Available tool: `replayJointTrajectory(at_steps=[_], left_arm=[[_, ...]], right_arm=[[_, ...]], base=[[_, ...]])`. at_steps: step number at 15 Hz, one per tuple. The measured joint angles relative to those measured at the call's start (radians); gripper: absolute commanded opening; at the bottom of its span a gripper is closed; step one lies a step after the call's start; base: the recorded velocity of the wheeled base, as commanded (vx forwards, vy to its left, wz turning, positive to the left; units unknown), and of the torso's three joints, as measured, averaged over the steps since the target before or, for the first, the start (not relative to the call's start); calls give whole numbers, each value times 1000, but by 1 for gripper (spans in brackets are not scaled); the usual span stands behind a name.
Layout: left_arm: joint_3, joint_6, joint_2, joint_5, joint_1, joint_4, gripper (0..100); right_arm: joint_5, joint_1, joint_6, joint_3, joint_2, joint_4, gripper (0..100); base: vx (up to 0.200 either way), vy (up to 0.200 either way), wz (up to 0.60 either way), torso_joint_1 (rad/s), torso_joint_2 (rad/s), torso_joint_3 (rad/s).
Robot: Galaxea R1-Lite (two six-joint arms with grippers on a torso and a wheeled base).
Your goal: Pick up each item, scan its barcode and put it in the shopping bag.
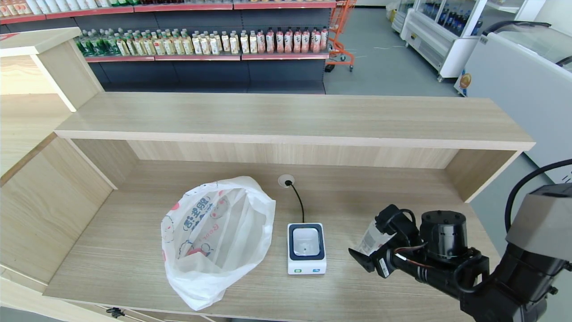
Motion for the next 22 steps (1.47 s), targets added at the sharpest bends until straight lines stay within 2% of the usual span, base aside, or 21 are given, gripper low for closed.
replayJointTrajectory(at_steps=[4,7,8,14,22], left_arm=[[0,0,0,0,0,0,100],[0,0,0,0,0,0,100],[0,0,0,0,0,0,100],[0,0,0,0,0,0,100],[0,0,0,0,0,0,100]], right_arm=[[2,6,-2,-54,69,-81,100],[12,8,7,-65,108,-94,100],[29,8,25,-64,114,-95,0],[52,-7,46,-67,113,-99,0],[133,-39,53,-60,29,-92,0]], base=[[0,0,0,0,0,0],[0,0,0,0,0,0],[0,0,0,0,0,0],[0,0,0,0,0,0],[0,0,0,0,0,0]])
